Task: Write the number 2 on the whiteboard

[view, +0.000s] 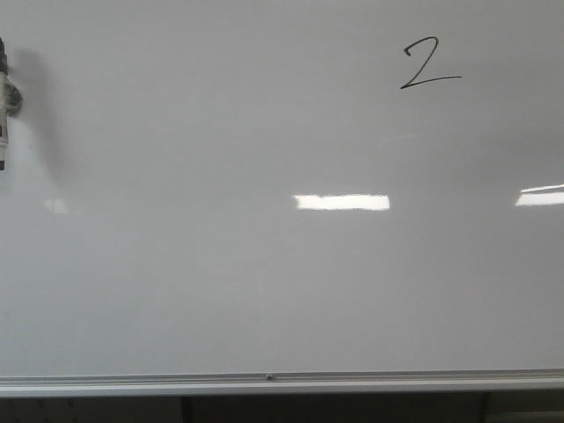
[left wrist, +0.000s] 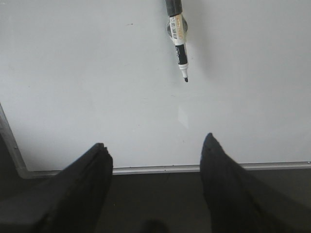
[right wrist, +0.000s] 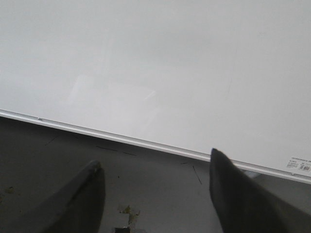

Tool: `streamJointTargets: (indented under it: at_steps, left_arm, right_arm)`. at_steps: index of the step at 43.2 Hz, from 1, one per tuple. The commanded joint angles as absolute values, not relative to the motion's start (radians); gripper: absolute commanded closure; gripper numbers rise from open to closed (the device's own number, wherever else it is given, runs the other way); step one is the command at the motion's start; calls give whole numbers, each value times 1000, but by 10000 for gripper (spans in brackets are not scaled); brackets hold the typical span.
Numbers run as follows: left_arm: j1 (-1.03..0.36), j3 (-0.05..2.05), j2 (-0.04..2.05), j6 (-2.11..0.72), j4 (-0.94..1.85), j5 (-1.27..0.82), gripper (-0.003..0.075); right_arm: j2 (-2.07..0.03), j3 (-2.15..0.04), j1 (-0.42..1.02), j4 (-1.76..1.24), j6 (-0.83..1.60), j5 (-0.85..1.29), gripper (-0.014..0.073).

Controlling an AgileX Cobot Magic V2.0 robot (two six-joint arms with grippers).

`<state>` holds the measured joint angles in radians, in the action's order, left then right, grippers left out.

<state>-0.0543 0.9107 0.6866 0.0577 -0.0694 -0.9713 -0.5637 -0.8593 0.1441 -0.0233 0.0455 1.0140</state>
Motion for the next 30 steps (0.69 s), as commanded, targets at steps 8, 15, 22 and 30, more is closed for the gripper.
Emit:
streamJointTargets:
  at_steps: [8, 15, 22, 30]
  left_arm:
    - [-54, 914, 688, 58, -68, -850, 340]
    - [-54, 901, 688, 58, -68, -810, 473]
    - [-54, 896, 688, 58, -66, -805, 619]
    - [-54, 896, 688, 58, -63, -799, 727]
  right_arm:
    - [-567, -880, 138, -11, 47, 934, 107]
    - [-567, -879, 138, -11, 47, 937, 242]
    - [-567, -879, 138, -11, 47, 937, 481]
    - [-567, -879, 138, -11, 47, 937, 664]
